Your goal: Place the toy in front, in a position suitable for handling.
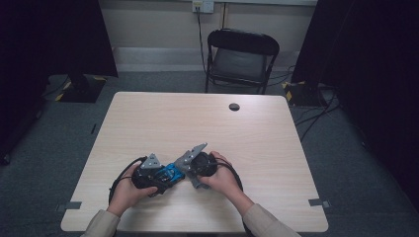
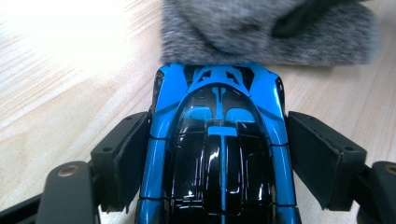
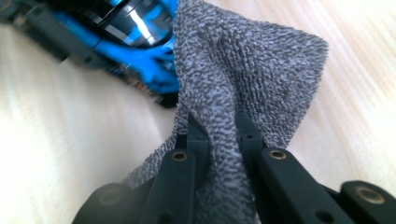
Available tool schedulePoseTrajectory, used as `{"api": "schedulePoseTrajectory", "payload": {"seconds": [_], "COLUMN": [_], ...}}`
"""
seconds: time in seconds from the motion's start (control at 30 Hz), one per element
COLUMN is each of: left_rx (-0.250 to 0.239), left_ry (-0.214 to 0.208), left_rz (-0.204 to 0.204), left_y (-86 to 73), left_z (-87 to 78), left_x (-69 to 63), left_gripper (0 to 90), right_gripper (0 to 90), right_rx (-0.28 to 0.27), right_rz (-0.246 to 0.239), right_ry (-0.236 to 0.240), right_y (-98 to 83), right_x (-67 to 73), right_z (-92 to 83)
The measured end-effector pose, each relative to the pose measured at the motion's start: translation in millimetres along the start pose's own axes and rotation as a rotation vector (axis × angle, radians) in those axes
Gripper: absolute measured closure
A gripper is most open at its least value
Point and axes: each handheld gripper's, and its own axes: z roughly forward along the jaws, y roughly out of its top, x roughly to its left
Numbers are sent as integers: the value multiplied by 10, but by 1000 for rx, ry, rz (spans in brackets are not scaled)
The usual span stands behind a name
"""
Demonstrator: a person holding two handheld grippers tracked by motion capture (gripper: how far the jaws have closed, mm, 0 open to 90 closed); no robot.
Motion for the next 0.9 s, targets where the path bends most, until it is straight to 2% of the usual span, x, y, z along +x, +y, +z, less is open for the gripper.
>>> {"api": "schedulePoseTrajectory", "payload": {"seconds": [0.3, 0.37, 0.47, 0.5, 0.53, 0.6, 0.67, 0.7, 0.8, 0.87, 0.9], "left_rx": [-2, -2, -3, -3, -4, -4, -6, -6, -9, -10, -10], "left_ry": [3, 3, 5, 5, 4, 6, 5, 5, 4, 3, 3], "left_rz": [3, 2, 0, 1, 1, 6, 5, 5, 7, 4, 5], "left_y": [0, 1, 0, -2, -3, -4, -3, -3, -6, -8, -7], "left_z": [3, 4, 4, 2, 2, 0, 3, 3, 1, 1, 1], "left_x": [-3, -4, -9, -10, -10, -7, -8, -9, -5, -6, -6], "left_gripper": [232, 232, 232, 232, 232, 232, 232, 232, 232, 232, 232], "right_gripper": [809, 808, 808, 809, 809, 808, 808, 808, 808, 808, 808], "right_rx": [3, 7, -27, -52, -52, -76, -93, -102, -101, -109, -102], "right_rz": [-25, -23, 3, 38, 38, 66, 95, 126, 145, 167, 161], "right_ry": [46, 28, -5, -30, -30, -44, -39, -30, -28, -5, 0], "right_y": [-97, -108, -114, -104, -104, -78, -40, 2, 31, 40, 41], "right_x": [156, 171, 90, -5, -5, -104, -189, -253, -294, -303, -296], "right_z": [-108, -138, -201, -232, -232, -234, -203, -150, -77, 0, 33]}}
